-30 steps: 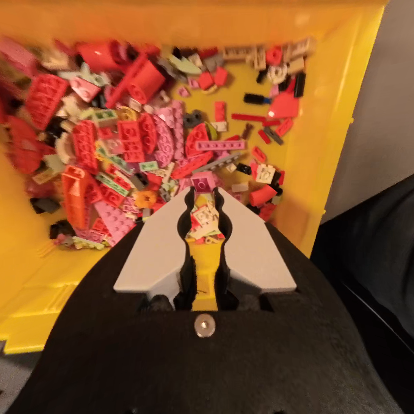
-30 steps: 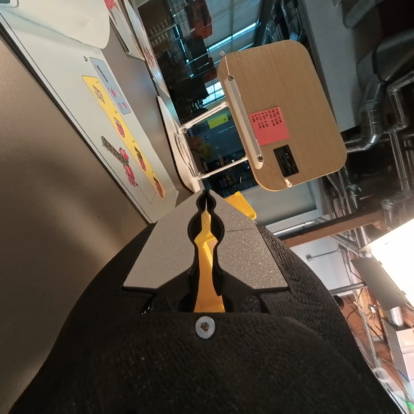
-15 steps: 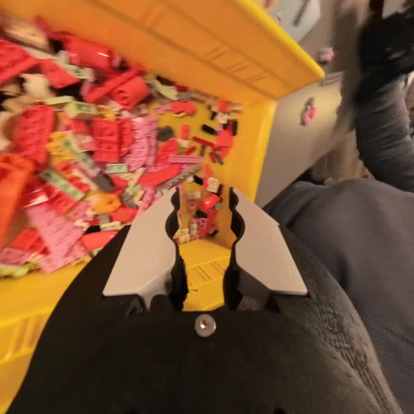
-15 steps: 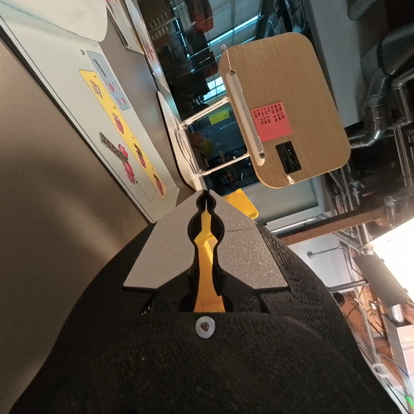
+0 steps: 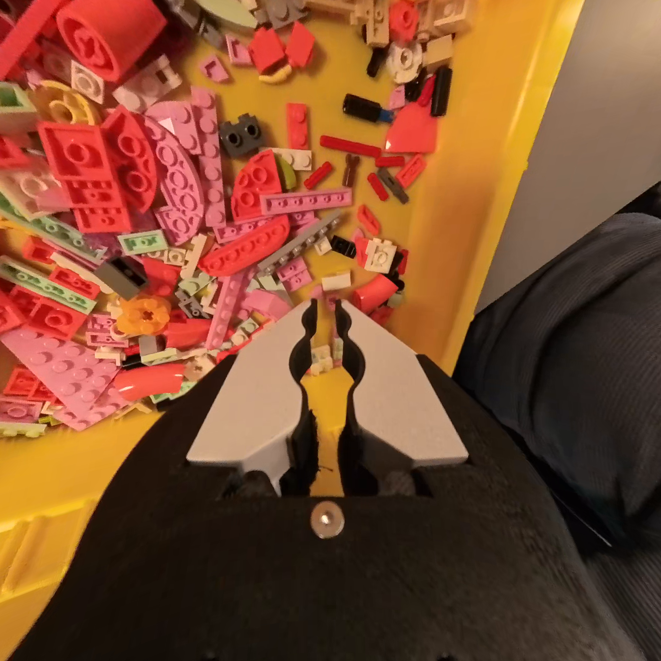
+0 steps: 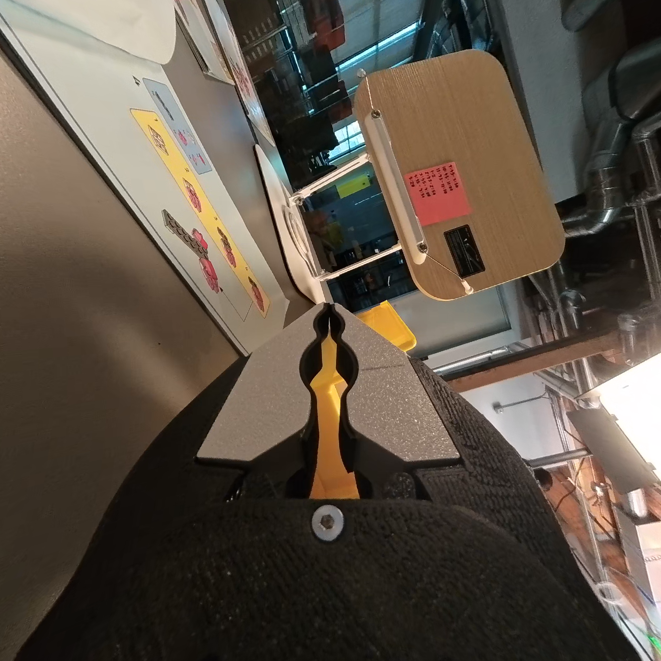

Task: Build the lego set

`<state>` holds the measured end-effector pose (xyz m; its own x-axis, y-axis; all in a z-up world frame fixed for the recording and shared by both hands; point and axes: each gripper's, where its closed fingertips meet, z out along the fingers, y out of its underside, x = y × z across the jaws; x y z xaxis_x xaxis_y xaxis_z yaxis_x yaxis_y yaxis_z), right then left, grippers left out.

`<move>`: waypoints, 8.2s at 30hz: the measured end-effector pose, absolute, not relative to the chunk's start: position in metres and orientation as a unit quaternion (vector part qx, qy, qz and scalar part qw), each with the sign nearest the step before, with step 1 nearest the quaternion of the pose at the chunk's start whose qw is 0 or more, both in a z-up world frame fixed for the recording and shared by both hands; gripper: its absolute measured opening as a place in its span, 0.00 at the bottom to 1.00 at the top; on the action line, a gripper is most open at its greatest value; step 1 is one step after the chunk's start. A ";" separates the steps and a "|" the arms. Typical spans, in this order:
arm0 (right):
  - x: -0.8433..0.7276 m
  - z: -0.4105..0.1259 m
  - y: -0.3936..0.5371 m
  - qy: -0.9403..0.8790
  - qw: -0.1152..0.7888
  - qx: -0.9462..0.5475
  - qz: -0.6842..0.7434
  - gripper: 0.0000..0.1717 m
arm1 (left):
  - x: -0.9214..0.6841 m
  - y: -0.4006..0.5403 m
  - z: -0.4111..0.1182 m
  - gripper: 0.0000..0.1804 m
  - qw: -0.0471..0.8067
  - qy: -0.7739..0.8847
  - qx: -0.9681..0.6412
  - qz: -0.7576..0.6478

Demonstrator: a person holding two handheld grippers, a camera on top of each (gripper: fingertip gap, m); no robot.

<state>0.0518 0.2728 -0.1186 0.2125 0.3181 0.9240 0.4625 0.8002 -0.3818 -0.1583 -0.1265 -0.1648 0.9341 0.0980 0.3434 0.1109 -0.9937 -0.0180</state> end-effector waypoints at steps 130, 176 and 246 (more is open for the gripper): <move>0.065 -0.067 0.119 -0.609 0.396 -0.311 0.613 0.00 | 0.079 0.124 -0.079 0.03 0.659 0.312 -0.651 -0.209; 0.050 -0.108 0.151 -0.646 0.380 -0.407 0.523 0.03 | -0.031 0.128 -0.165 0.35 0.363 0.316 -0.841 0.247; 0.055 -0.082 0.153 -0.581 0.358 -0.431 0.590 0.12 | 0.036 0.140 -0.044 0.03 0.632 0.133 -0.698 -0.310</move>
<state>0.0549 0.1530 -0.0816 -0.3721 0.9235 -0.0927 0.0790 -0.0680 -0.9945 0.0364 0.1402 -0.0437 0.7724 -0.5776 0.2640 0.2053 -0.1663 -0.9645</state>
